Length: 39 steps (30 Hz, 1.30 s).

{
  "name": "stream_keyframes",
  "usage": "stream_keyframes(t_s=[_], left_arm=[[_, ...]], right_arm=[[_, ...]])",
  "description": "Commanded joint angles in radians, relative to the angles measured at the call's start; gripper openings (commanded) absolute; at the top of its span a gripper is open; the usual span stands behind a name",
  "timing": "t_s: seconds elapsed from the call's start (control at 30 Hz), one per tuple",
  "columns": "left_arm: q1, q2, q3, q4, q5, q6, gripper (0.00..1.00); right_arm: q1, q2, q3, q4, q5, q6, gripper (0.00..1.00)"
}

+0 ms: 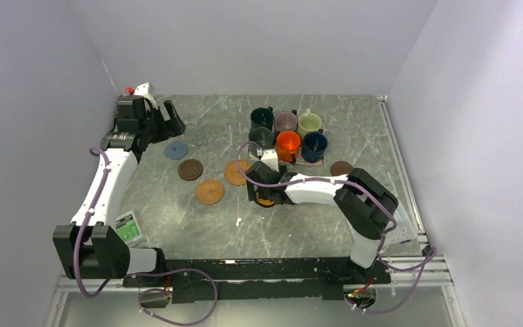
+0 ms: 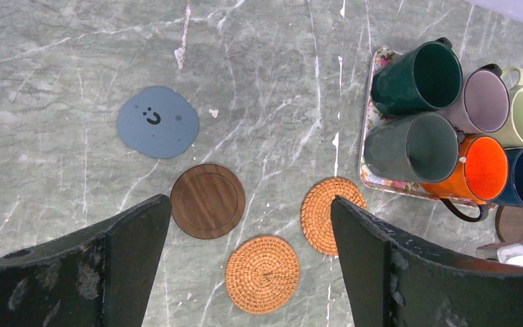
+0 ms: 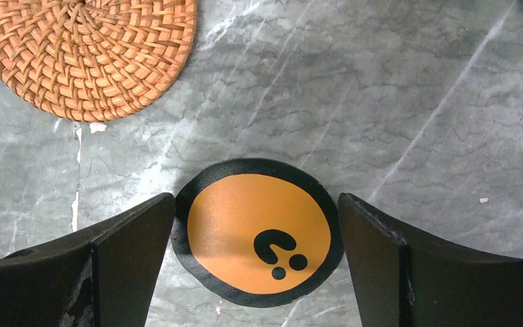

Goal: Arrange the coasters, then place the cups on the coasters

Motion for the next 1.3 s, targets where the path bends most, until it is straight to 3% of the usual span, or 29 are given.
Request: stream_keyframes(t_s=[0.0, 0.87, 1.27], left_arm=[[0.005, -0.007, 0.010, 0.026, 0.018, -0.019, 0.94], [0.005, -0.001, 0.009, 0.023, 0.016, -0.016, 0.94], [0.005, 0.002, 0.008, 0.026, 0.014, -0.018, 0.94]], right_arm=[[0.014, 0.046, 0.012, -0.015, -0.058, 0.025, 0.93], [0.013, 0.064, 0.054, -0.019, 0.041, 0.022, 0.98], [0.018, -0.177, -0.053, 0.175, 0.006, -0.088, 1.00]])
